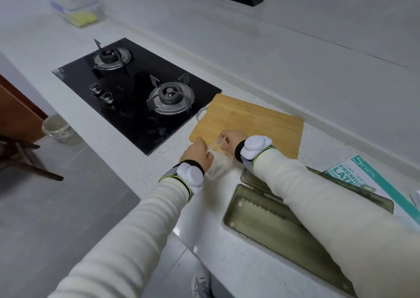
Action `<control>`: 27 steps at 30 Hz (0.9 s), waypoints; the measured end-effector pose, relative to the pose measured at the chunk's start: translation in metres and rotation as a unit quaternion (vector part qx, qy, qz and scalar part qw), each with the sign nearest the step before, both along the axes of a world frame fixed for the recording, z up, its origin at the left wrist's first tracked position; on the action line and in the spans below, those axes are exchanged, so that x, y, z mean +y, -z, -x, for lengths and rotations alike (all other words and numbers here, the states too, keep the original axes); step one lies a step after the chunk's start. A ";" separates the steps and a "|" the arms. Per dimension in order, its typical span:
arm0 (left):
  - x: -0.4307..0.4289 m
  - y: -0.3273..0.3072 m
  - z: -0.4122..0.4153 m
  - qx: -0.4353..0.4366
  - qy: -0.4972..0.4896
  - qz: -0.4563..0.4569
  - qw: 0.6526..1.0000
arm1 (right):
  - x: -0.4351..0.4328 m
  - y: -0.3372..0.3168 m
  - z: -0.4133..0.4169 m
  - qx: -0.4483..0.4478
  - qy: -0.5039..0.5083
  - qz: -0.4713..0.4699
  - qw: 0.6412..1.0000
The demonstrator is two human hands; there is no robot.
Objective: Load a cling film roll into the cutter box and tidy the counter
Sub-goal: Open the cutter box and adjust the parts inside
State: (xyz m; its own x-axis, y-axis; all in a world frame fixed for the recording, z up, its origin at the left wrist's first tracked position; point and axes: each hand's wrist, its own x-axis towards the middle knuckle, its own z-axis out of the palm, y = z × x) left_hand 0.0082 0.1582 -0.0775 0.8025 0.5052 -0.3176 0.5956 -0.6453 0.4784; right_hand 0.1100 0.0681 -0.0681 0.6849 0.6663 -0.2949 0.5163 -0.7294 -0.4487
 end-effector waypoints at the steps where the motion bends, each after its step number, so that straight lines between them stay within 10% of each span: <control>1: -0.005 -0.008 0.004 -0.004 0.003 -0.008 1.000 | -0.005 -0.006 0.003 -0.006 0.004 -0.020 1.000; 27: -0.124 -0.030 0.076 0.025 0.069 -0.101 0.992 | -0.124 -0.025 0.066 -0.019 -0.063 -0.073 0.995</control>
